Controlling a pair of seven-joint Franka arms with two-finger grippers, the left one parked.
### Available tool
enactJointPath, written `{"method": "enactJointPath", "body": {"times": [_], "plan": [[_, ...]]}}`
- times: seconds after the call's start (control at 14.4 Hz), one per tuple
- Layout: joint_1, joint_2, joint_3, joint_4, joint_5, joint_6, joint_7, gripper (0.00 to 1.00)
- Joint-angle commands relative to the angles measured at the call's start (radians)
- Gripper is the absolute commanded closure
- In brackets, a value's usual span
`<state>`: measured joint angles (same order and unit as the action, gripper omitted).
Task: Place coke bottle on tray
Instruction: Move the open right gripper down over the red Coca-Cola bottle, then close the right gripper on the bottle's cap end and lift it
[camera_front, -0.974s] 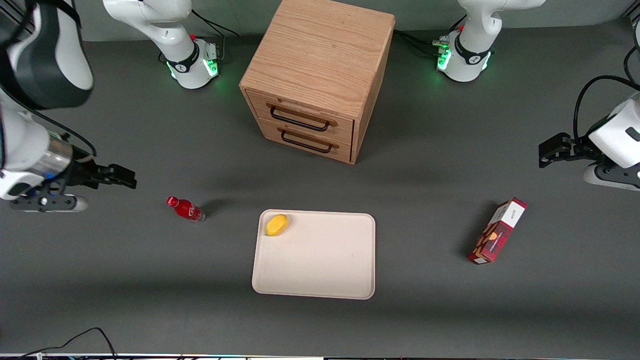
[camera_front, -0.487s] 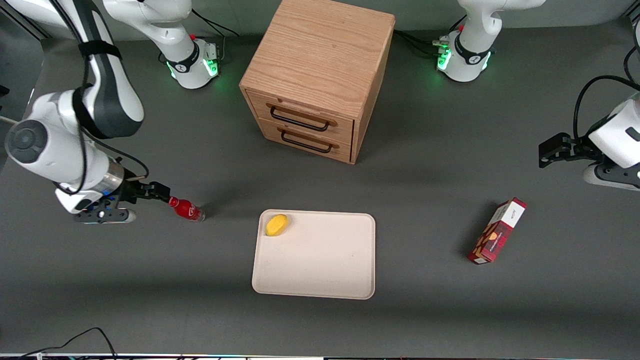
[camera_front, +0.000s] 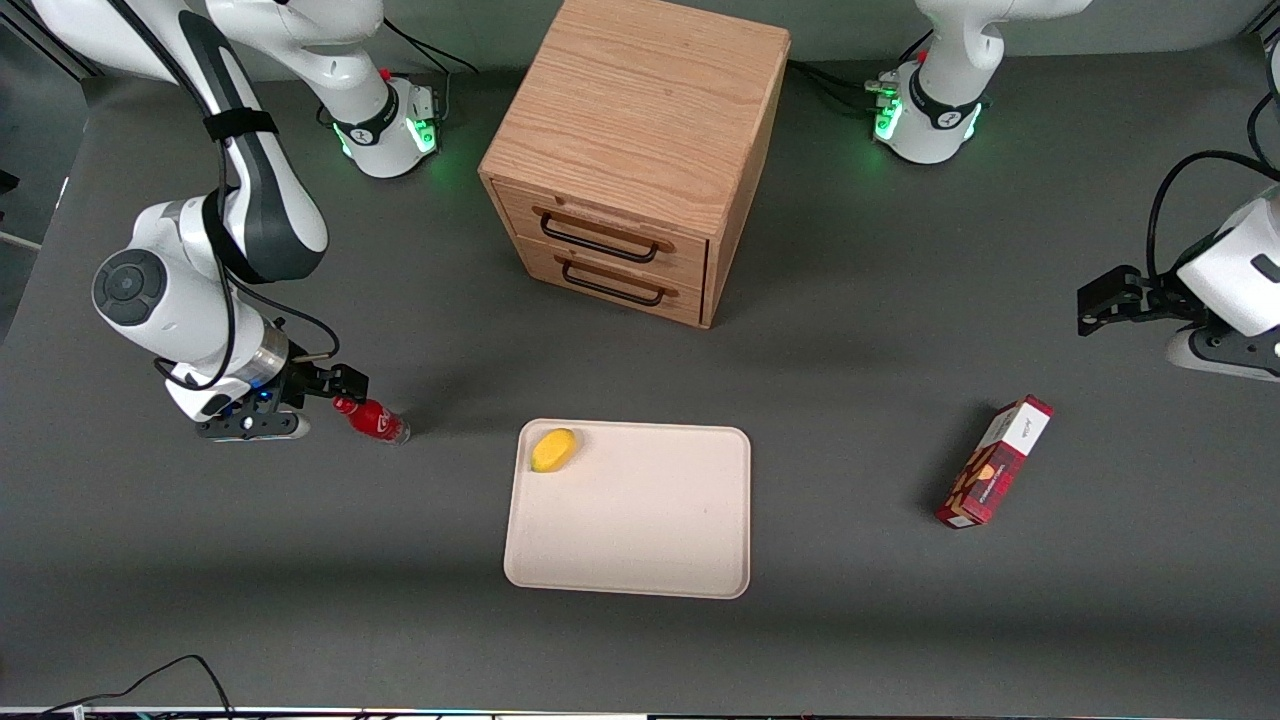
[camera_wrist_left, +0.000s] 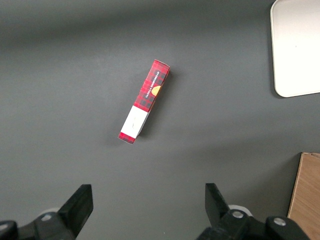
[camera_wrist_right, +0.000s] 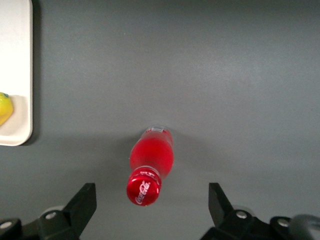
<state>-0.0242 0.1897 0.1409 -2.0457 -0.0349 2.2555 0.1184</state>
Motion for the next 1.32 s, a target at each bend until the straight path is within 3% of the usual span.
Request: {"method": "enactJointPath", "body": {"times": [0.0,0.7,0.9,1.11,1.25], "plan": [[0.003,-0.004,0.005,-0.011,-0.030,0.018,-0.006,0.02],[0.001,-0.007,0.020,-0.074,-0.042,0.082,-0.005,0.31],[0.000,-0.004,0.019,-0.074,-0.045,0.084,-0.005,0.59],[-0.002,-0.006,0.019,-0.074,-0.045,0.082,-0.006,0.95],[-0.002,-0.009,0.020,-0.074,-0.045,0.082,-0.008,1.00]]}}
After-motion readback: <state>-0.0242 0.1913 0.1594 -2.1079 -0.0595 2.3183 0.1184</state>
